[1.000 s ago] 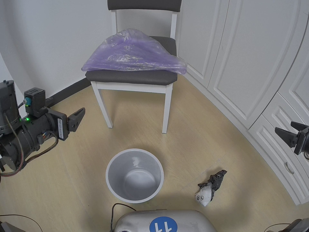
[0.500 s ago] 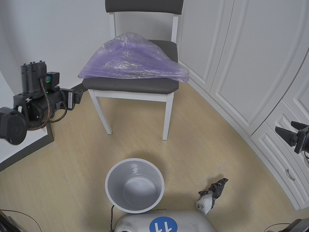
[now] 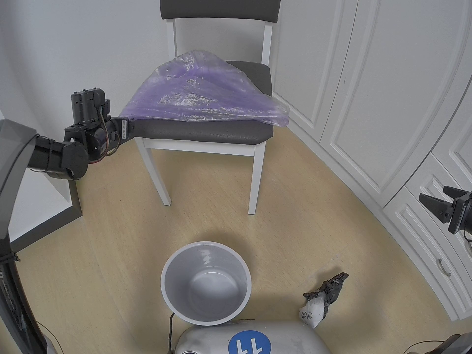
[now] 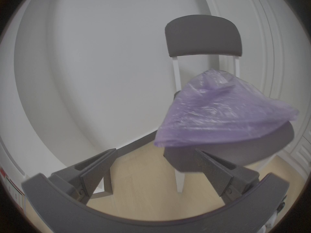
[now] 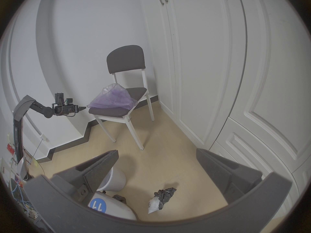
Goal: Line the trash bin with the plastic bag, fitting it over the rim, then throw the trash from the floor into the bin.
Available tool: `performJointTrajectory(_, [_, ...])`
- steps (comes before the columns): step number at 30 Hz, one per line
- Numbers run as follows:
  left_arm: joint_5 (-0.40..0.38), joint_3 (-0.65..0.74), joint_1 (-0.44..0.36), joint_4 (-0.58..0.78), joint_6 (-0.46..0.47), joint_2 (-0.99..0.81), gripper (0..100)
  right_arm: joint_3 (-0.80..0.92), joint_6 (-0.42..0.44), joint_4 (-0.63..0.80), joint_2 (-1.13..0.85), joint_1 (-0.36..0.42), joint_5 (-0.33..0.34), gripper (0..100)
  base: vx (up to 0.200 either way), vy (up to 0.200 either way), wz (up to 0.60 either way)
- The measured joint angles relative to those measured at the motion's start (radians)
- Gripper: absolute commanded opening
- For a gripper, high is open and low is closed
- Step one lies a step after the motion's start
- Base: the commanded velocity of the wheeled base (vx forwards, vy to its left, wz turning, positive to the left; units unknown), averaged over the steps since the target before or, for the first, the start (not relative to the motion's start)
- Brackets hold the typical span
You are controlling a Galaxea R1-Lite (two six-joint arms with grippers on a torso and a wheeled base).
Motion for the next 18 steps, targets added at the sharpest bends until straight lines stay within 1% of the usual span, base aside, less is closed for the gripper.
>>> performJointTrajectory(6, [-0.001, -0.168, 0.026, -0.058, -0.067, 0.134, 100, -0.001, 0.0, -0.002, 0.004, -0.011, 0.006, 100, 0.0, 0.0, 0.0])
performJointTrajectory(13, [0.0, -0.366, 0.037, -0.104, -0.145, 0.271, 100, -0.001, 0.0, -0.004, 0.004, -0.017, 0.009, 100, 0.0, 0.0, 0.0])
performJointTrajectory(18, [-0.001, -0.441, 0.036, -0.193, -0.161, 0.346, 100, -0.001, 0.0, -0.007, 0.0, -0.019, 0.009, 100, 0.0, 0.0, 0.0])
